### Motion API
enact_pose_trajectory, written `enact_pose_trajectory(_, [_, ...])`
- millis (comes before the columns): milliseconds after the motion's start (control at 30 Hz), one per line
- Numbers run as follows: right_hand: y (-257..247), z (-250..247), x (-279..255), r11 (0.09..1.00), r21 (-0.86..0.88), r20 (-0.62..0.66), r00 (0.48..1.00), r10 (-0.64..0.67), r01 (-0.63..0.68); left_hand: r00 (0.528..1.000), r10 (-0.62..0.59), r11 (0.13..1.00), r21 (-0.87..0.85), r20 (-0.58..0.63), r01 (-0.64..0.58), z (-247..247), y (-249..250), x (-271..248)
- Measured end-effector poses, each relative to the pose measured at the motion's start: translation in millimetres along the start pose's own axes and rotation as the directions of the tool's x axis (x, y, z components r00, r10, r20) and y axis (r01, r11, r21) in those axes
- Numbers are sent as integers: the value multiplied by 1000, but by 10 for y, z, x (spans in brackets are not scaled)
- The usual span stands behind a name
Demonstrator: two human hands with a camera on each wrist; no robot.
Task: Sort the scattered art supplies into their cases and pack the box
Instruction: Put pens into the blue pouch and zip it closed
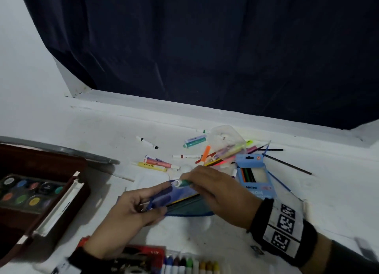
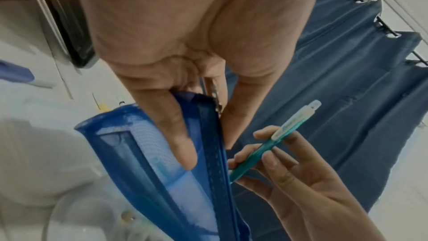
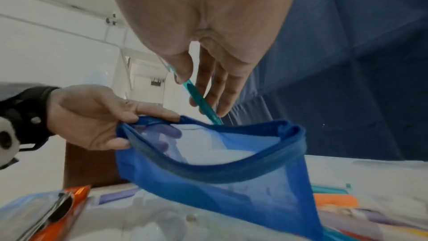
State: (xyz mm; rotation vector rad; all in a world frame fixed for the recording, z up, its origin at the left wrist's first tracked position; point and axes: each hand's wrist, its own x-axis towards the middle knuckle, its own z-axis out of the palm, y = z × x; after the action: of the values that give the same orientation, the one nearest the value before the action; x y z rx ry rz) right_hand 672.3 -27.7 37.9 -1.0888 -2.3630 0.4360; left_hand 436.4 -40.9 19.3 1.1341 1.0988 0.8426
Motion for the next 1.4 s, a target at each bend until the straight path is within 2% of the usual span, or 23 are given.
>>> enact_pose_trajectory(67, [-33, -11, -130, 1000, 25, 13, 1000, 3, -4, 1000, -9, 1000, 24, 21, 9, 91, -32, -23])
enact_pose_trajectory(167, [-169, -56, -271, 992, 121, -38, 999, -16, 21, 998, -26, 999, 35, 56, 24, 212, -56, -46])
enact_pose_trajectory(300, [-142, -98, -370, 987, 161, -29, 999, 32, -27, 999, -26, 1000, 8, 31, 26, 351, -31, -64])
enact_pose_trajectory(367, [17, -81, -409, 995, 67, 41, 996, 77, -80, 999, -26, 1000, -2, 28, 26, 379, -14, -59])
enact_pose_trajectory(500, [226, -119, -477, 954, -274, 217, 959, 182, -119, 996, -46, 999, -8, 74, 47, 397, 44, -54])
enact_pose_trajectory(567, [270, -111, -484, 927, -360, 231, 952, 202, -109, 995, -57, 998, 5, 82, 57, 414, 53, -35])
enact_pose_trajectory(667, [315, -52, -447, 911, -389, 220, 947, 235, -136, 992, -82, 997, 6, 100, 82, 426, 42, 0])
enact_pose_trajectory(767, [341, -60, -388, 956, -242, 136, 970, 203, -166, 992, -82, 997, 3, 98, 82, 385, 37, 26])
enact_pose_trajectory(833, [326, -151, -331, 979, -101, -39, 984, 176, -179, 993, -73, 997, 0, 97, 74, 329, 43, 46])
enact_pose_trajectory(900, [364, -284, -244, 984, -34, -243, 957, 160, -173, 994, -63, 998, -4, 94, 64, 277, 44, 69])
enact_pose_trajectory(967, [475, -427, -115, 977, -99, -324, 935, 147, -188, 995, -56, 998, 4, 79, 56, 242, 42, 95])
enact_pose_trajectory(1000, [580, -480, -49, 961, -171, -315, 936, 155, -217, 996, -57, 998, 6, 69, 56, 230, 41, 104])
enact_pose_trajectory(1067, [838, -556, 73, 890, -300, -249, 929, 274, -343, 996, -68, 998, -2, 59, 68, 210, 36, 122])
enact_pose_trajectory(1133, [1082, -589, 156, 794, -370, -180, 875, 449, -483, 995, -84, 996, -14, 59, 85, 191, 36, 130])
enact_pose_trajectory(1267, [1438, -568, 275, 619, -491, -103, 746, 658, -613, 996, -86, 996, -13, 34, 87, 152, 43, 160])
enact_pose_trajectory(1333, [1570, -536, 330, 562, -472, -54, 658, 751, -680, 996, -89, 996, -18, 18, 89, 137, 46, 186])
enact_pose_trajectory(1400, [1672, -494, 357, 550, -422, -1, 607, 794, -720, 995, -96, 995, -27, 8, 96, 126, 39, 219])
